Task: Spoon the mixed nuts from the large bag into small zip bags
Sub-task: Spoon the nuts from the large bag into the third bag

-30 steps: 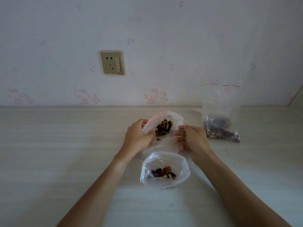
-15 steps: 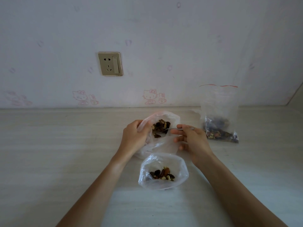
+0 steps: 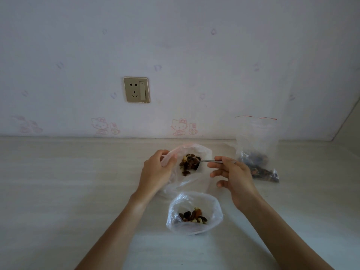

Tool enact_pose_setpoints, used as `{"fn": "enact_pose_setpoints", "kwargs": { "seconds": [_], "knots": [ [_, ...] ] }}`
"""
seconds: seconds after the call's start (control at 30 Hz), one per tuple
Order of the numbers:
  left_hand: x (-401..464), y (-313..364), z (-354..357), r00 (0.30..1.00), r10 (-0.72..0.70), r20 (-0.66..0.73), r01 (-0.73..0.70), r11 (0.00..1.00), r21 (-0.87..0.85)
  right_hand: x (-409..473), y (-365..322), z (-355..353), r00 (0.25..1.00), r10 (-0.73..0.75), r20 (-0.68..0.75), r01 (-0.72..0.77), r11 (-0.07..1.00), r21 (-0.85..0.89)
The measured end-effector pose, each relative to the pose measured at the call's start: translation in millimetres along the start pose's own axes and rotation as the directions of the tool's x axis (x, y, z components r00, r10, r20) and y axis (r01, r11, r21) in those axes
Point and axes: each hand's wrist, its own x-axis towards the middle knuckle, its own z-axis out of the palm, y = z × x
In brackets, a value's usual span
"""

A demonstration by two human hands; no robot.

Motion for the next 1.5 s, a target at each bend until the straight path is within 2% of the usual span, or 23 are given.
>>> {"fn": "enact_pose_setpoints", "kwargs": {
  "seconds": [0.13, 0.47, 0.53, 0.73, 0.83, 0.9, 0.97, 1.0, 1.07, 1.1, 1.13, 1.17, 1.2, 1.27, 1.3, 1.4, 1.5],
  "knots": [
    [-2, 4, -10, 0.999, 0.015, -0.048, -0.014, 1.000, 0.022, -11, -15, -8, 0.999, -0.037, 0.033, 0.036, 0.999, 0.013],
    [-59, 21, -39, 0.953, 0.270, -0.138, -0.255, 0.960, 0.117, -55, -33, -38, 0.983, -0.105, 0.153, 0.095, 0.993, 0.075],
    [-73, 24, -42, 0.955, 0.281, -0.094, -0.271, 0.956, 0.111, -65, -30, -44, 0.979, -0.100, 0.175, 0.086, 0.993, 0.081],
    [-107, 22, -38, 0.957, 0.163, 0.240, -0.190, 0.977, 0.096, -93, -19, -60, 0.970, -0.051, 0.239, 0.037, 0.997, 0.061],
    [-110, 20, -32, 0.948, 0.162, 0.273, -0.211, 0.964, 0.162, -102, -17, -59, 0.973, -0.065, 0.220, 0.077, 0.996, -0.046],
    [-107, 23, -31, 0.951, 0.151, 0.271, -0.204, 0.962, 0.179, -106, -17, -57, 0.965, -0.142, 0.222, 0.180, 0.970, -0.161],
    [-101, 29, -33, 0.946, 0.136, 0.295, -0.194, 0.965, 0.177, -111, -19, -56, 0.914, -0.276, 0.297, 0.365, 0.879, -0.308],
    [-99, 32, -33, 0.941, 0.126, 0.315, -0.191, 0.964, 0.184, -113, -21, -58, 0.864, -0.348, 0.364, 0.485, 0.770, -0.415],
    [-94, 36, -34, 0.930, 0.113, 0.348, -0.194, 0.959, 0.208, -116, -23, -63, 0.723, -0.425, 0.545, 0.690, 0.400, -0.603],
    [-92, 36, -34, 0.929, 0.106, 0.355, -0.193, 0.957, 0.218, -116, -25, -64, 0.652, -0.421, 0.630, 0.747, 0.218, -0.628],
    [-90, 37, -34, 0.930, 0.098, 0.354, -0.187, 0.956, 0.227, -116, -26, -64, 0.598, -0.402, 0.694, 0.781, 0.096, -0.617],
    [-89, 36, -34, 0.933, 0.089, 0.348, -0.179, 0.956, 0.235, -116, -28, -63, 0.565, -0.389, 0.728, 0.800, 0.040, -0.599],
    [-88, 36, -33, 0.936, 0.080, 0.343, -0.170, 0.956, 0.240, -115, -29, -63, 0.546, -0.396, 0.738, 0.813, 0.036, -0.582],
    [-89, 35, -33, 0.942, 0.067, 0.329, -0.154, 0.957, 0.247, -112, -29, -64, 0.553, -0.442, 0.706, 0.820, 0.137, -0.556],
    [-89, 34, -32, 0.945, 0.064, 0.320, -0.151, 0.956, 0.253, -111, -29, -63, 0.586, -0.462, 0.666, 0.806, 0.247, -0.538],
    [-89, 31, -34, 0.956, 0.056, 0.288, -0.137, 0.953, 0.270, -102, -29, -58, 0.736, -0.464, 0.492, 0.662, 0.645, -0.382],
    [-87, 31, -38, 0.966, 0.048, 0.256, -0.117, 0.957, 0.266, -89, -28, -51, 0.844, -0.433, 0.316, 0.506, 0.838, -0.204]
  ]
}}
